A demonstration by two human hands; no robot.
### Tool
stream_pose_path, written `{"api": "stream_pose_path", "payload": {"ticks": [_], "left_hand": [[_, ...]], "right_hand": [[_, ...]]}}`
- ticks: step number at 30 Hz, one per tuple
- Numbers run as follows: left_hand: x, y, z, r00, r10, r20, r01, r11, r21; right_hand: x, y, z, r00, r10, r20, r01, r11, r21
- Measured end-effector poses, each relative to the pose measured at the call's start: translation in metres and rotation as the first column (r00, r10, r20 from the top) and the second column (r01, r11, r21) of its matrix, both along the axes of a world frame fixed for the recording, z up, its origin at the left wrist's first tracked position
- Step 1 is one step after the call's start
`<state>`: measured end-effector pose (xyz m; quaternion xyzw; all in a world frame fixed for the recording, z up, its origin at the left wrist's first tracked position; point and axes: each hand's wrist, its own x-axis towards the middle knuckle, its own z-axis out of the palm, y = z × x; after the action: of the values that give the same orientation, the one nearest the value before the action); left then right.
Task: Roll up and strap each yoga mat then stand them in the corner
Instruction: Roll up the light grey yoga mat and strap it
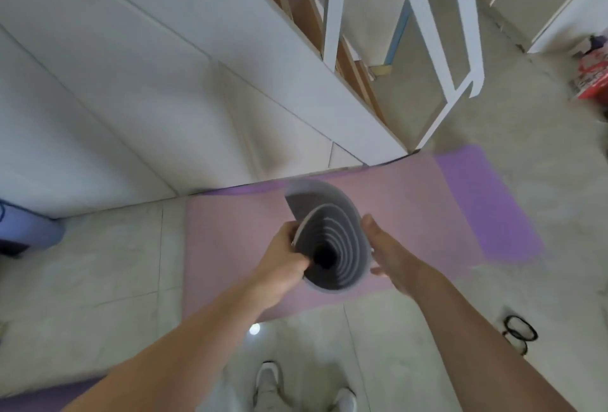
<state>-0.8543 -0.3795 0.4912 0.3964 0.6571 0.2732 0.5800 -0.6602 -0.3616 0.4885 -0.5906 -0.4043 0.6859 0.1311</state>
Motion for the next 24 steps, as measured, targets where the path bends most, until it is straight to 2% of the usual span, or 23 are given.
{"api": "stream_pose_path", "payload": {"ticks": [4, 7, 10, 13, 15, 18, 24], "left_hand": [[-0.004, 0.016, -0.073, 1.000, -0.012, -0.017, 0.012, 0.999, -0.047], [-0.001, 0.033, -0.109, 0.999, 0.041, 0.010, -0.040, 0.999, -0.033], [0.004, 0.060, -0.120, 0.999, -0.005, 0.034, 0.005, 1.000, -0.012], [0.005, 0.076, -0.124, 0.999, -0.051, 0.020, 0.051, 0.999, -0.012], [0.005, 0.076, -0.129, 0.999, -0.049, 0.020, 0.049, 0.999, -0.008], [0.005, 0.073, -0.136, 0.999, -0.040, 0.037, 0.039, 0.999, 0.021], [-0.005, 0.068, -0.167, 0.999, -0.039, 0.017, 0.038, 0.998, 0.044]], "right_hand": [[-0.008, 0.019, -0.057, 0.994, 0.068, 0.090, -0.070, 0.997, 0.023], [-0.010, 0.033, -0.087, 0.997, -0.013, 0.082, 0.002, 0.991, 0.132], [-0.005, 0.057, -0.094, 0.992, -0.056, 0.110, 0.026, 0.967, 0.252], [0.000, 0.079, -0.090, 0.993, -0.057, 0.108, 0.023, 0.956, 0.293], [-0.005, 0.090, -0.090, 0.971, -0.019, 0.237, -0.071, 0.927, 0.369], [-0.019, 0.098, -0.091, 0.872, 0.011, 0.490, -0.249, 0.871, 0.423], [-0.035, 0.084, -0.128, 0.827, 0.114, 0.551, -0.371, 0.847, 0.381]]}}
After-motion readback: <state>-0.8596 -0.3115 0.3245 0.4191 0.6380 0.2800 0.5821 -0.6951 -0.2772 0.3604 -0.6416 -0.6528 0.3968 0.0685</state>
